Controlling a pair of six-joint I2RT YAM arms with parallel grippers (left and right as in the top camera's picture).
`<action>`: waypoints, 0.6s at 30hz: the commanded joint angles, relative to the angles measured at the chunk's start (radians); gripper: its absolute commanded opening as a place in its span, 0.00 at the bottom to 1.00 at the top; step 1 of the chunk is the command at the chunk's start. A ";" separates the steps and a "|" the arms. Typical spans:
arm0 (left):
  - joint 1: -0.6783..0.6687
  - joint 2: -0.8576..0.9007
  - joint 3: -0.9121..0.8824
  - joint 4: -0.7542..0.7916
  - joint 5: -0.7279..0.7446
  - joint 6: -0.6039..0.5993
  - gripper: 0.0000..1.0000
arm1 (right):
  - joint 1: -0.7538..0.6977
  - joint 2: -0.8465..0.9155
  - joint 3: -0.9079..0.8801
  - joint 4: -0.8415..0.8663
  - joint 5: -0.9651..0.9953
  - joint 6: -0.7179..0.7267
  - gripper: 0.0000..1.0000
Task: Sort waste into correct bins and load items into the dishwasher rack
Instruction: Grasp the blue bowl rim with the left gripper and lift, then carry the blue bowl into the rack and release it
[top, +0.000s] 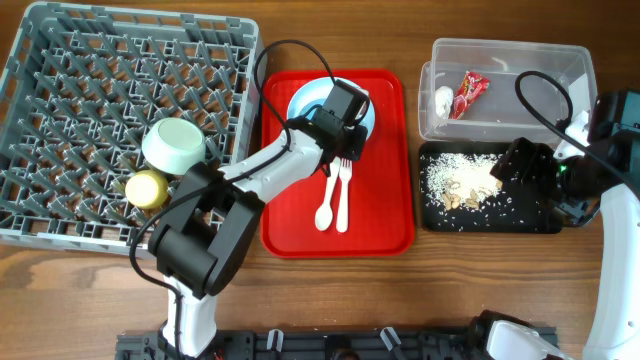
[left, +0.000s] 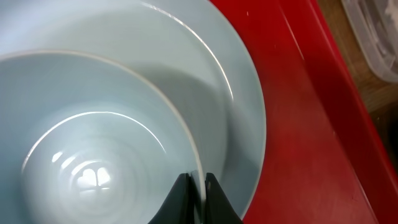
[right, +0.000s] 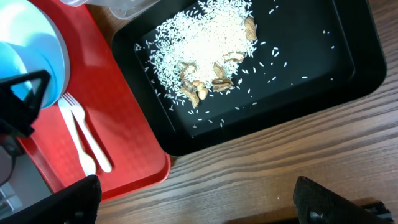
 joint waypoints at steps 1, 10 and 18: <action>-0.002 -0.026 0.011 -0.002 0.011 -0.011 0.04 | -0.003 -0.017 0.026 -0.004 -0.015 -0.017 1.00; 0.009 -0.233 0.011 -0.062 0.011 -0.011 0.04 | -0.003 -0.017 0.026 -0.004 -0.015 -0.025 1.00; 0.169 -0.443 0.011 -0.159 0.161 -0.005 0.04 | -0.003 -0.017 0.026 -0.003 -0.016 -0.028 1.00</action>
